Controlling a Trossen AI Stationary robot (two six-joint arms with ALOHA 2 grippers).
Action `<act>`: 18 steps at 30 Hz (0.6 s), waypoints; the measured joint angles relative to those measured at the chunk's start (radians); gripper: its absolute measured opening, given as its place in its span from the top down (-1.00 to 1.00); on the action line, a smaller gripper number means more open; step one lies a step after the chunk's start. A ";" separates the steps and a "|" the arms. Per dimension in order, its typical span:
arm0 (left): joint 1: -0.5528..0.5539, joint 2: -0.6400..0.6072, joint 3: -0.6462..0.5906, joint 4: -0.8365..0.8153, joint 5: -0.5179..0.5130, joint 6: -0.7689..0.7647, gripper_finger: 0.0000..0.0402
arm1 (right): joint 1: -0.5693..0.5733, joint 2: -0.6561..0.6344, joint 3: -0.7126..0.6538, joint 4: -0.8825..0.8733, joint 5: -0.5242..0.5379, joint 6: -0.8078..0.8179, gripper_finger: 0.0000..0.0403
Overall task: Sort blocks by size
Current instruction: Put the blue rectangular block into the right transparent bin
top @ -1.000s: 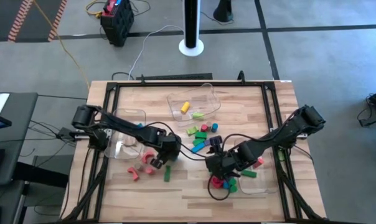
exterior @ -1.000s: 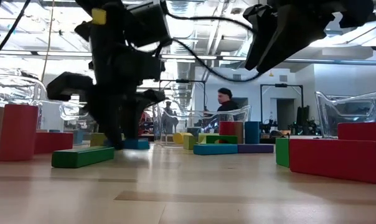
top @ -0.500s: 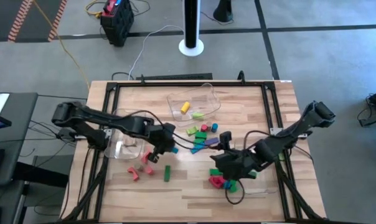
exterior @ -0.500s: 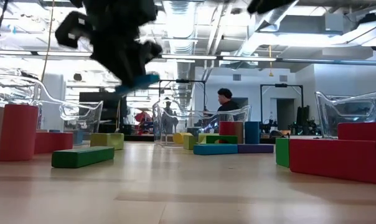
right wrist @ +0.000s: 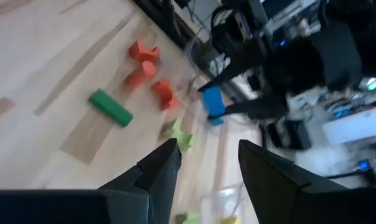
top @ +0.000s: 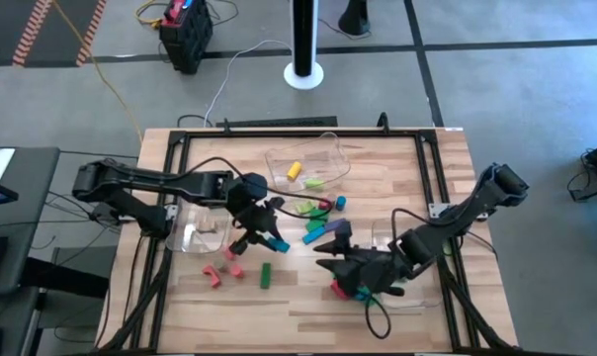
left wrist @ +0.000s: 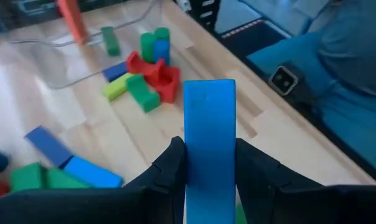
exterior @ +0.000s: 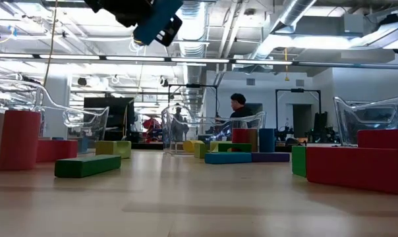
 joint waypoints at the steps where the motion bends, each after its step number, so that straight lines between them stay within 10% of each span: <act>1: 0.001 0.000 0.000 0.006 0.003 -0.003 0.51 | -0.007 0.013 0.000 0.032 -0.001 -0.025 -0.01; 18: 0.000 -0.001 0.000 0.018 0.014 -0.006 0.51 | -0.121 0.123 0.000 0.279 -0.116 -0.185 -0.01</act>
